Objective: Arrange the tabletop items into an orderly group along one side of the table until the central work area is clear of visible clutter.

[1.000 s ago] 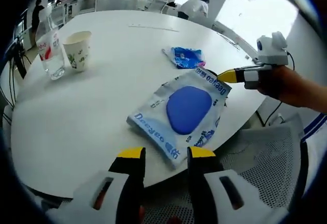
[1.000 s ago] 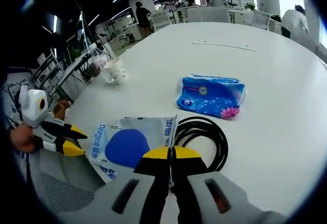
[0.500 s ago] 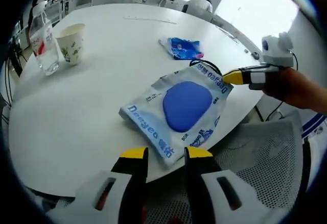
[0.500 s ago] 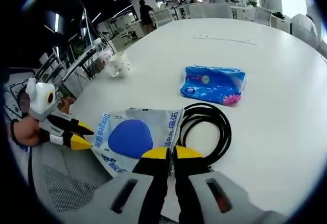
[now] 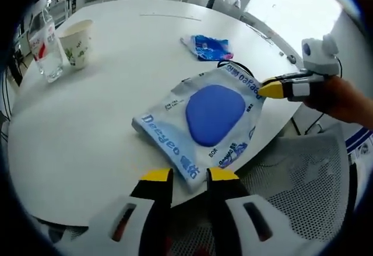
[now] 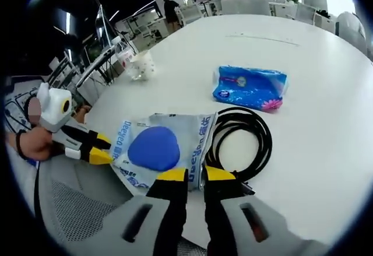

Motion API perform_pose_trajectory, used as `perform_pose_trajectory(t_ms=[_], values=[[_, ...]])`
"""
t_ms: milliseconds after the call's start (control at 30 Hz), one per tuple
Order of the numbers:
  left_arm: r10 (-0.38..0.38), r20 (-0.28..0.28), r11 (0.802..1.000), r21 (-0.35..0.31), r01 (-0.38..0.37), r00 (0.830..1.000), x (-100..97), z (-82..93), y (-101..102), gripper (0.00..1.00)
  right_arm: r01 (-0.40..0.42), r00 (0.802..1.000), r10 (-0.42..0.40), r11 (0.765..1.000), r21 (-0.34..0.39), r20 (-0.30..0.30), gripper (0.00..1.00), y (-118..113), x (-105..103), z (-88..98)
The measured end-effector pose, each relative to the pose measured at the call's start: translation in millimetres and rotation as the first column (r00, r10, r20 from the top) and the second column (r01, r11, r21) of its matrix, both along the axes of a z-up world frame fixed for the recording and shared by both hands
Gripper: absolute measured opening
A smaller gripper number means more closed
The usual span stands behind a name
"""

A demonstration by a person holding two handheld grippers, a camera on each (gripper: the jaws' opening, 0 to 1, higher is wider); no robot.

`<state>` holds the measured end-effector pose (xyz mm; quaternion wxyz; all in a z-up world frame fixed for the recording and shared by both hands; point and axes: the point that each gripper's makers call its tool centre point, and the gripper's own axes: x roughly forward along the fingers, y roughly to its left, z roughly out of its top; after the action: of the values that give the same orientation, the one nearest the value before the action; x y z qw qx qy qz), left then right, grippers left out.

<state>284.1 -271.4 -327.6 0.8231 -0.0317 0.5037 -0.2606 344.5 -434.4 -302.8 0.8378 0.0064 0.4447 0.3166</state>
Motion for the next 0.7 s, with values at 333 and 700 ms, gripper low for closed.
perform_pose_trajectory(t_ms=[333, 700], values=[[0.013, -0.015, 1.000, -0.011, -0.013, 1.000, 8.1, -3.0, 7, 0.01, -0.019, 1.000, 0.019, 1.000, -0.017, -0.004, 0.00, 7, 0, -1.3], [0.037, 0.018, 0.999, -0.006, -0.036, 0.999, 21.3, 5.9, 19, 0.00, -0.048, 0.999, 0.048, 0.999, -0.004, 0.017, 0.00, 26, 8, 8.2]])
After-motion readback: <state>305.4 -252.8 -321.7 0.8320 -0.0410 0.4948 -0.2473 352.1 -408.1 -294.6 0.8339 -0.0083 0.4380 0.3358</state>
